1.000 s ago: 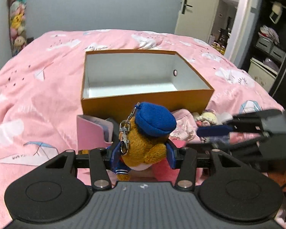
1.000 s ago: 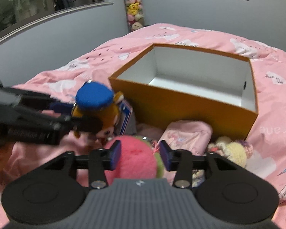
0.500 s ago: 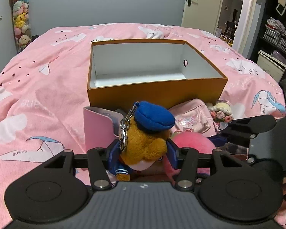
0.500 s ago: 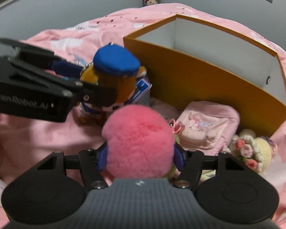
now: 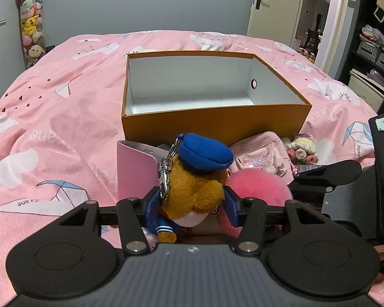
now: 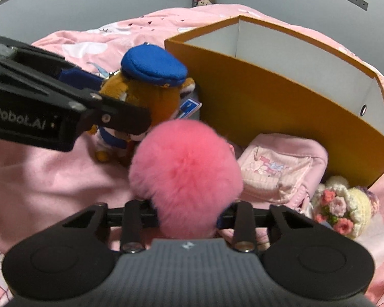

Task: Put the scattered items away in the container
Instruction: 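Lift the keychain with both grippers and carry it over the orange box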

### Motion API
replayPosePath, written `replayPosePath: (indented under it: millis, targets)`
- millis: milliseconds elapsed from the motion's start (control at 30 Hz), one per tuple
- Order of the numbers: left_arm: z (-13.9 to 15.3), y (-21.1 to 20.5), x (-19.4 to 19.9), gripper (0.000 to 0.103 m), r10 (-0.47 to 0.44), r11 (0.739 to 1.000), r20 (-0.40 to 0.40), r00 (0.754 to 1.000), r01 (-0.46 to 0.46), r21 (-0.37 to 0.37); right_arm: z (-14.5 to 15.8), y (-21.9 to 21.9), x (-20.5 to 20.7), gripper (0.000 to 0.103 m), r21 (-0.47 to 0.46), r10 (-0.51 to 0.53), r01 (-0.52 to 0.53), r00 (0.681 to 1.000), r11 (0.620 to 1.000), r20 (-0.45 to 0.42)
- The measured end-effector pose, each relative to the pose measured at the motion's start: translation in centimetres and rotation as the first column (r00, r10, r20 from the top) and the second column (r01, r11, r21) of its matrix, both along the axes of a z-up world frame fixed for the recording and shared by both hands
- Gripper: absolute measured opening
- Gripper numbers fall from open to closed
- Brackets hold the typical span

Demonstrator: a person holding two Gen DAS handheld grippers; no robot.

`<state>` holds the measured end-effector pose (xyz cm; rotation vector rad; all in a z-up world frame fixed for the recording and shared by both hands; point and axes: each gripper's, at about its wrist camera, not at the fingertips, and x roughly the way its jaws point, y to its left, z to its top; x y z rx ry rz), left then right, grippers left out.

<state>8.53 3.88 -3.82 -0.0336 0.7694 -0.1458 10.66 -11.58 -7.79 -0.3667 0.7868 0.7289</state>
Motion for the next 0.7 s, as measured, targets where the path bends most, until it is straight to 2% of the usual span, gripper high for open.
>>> replayPosePath:
  millis: [167,467,567,700]
  targets:
    - [0.6,0.1,-0.2,0.058,0.002,1.000,0.015,1.000,-0.002,-0.013,1.5,-1.0,-0.1,0.035,0.076,-0.014,0.013,1.000,0.997,0.012]
    - [2.2,0.7,-0.4,0.057,0.015,0.999,0.040,0.999,-0.013,-0.046,3.8,-1.9,-0.2,0.032,0.149,-0.028,0.020,0.998,0.989,0.050]
    - [2.8,1.0,-0.4,0.057,0.020,0.998,0.047,0.999,-0.017,-0.060,4.6,-2.7,-0.6,0.028,0.159,-0.028,0.016,0.997,0.987,0.074]
    - [3.3,1.2,-0.3,0.057,0.025,0.998,0.050,0.998,-0.022,-0.062,5.2,-2.9,-0.6,0.014,0.160,-0.032,0.017,0.995,0.987,0.090]
